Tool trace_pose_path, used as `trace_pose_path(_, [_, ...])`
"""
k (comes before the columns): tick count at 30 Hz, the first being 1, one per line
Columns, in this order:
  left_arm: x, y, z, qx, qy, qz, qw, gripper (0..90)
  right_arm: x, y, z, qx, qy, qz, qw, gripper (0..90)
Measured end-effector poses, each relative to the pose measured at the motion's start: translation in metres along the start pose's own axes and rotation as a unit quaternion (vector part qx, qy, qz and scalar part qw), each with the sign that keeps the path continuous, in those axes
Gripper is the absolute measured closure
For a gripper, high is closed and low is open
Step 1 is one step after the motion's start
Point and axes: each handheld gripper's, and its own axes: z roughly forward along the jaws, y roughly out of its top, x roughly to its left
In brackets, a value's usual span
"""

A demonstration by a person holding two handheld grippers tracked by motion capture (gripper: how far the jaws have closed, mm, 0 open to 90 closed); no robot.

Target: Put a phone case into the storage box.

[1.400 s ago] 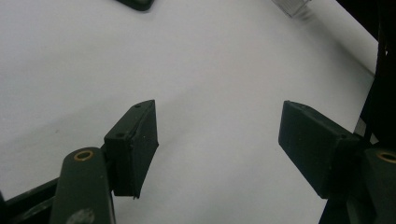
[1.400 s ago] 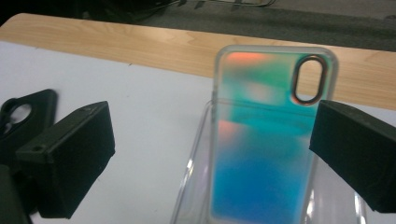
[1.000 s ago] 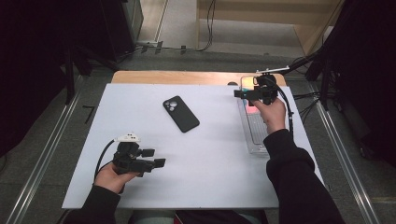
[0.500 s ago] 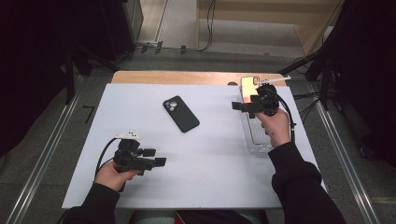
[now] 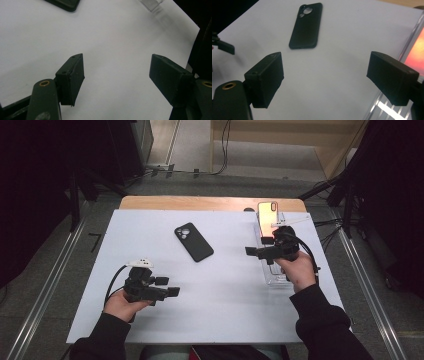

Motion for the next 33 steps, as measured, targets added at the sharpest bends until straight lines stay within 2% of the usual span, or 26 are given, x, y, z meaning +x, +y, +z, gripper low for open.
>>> trace_pose_path(11, [-0.004, 0.004, 0.001, 0.001, -0.011, 0.011, 0.9999, 28.2, 0.026, -0.031, -0.013, 0.005, 0.035, -0.026, 0.999, 12.3])
trace_pose_path(16, [-0.009, 0.004, 0.002, 0.003, -0.022, 0.021, 0.9995, 28.2, 0.03, -0.044, -0.015, 0.012, 0.051, -0.025, 0.9983, 12.3])
trace_pose_path(19, [-0.011, 0.004, 0.002, 0.002, -0.031, 0.027, 0.9992, 28.2, 0.034, -0.056, -0.016, 0.016, 0.057, -0.036, 0.9976, 12.3])
trace_pose_path(30, [-0.012, -0.003, -0.001, 0.002, -0.037, 0.037, 0.9986, 28.2, 0.04, -0.08, -0.019, 0.02, 0.071, -0.046, 0.9963, 12.3])
trace_pose_path(33, [-0.013, -0.004, -0.003, 0.002, -0.037, 0.037, 0.9986, 28.2, 0.04, -0.088, -0.02, 0.024, 0.067, -0.047, 0.9964, 12.3])
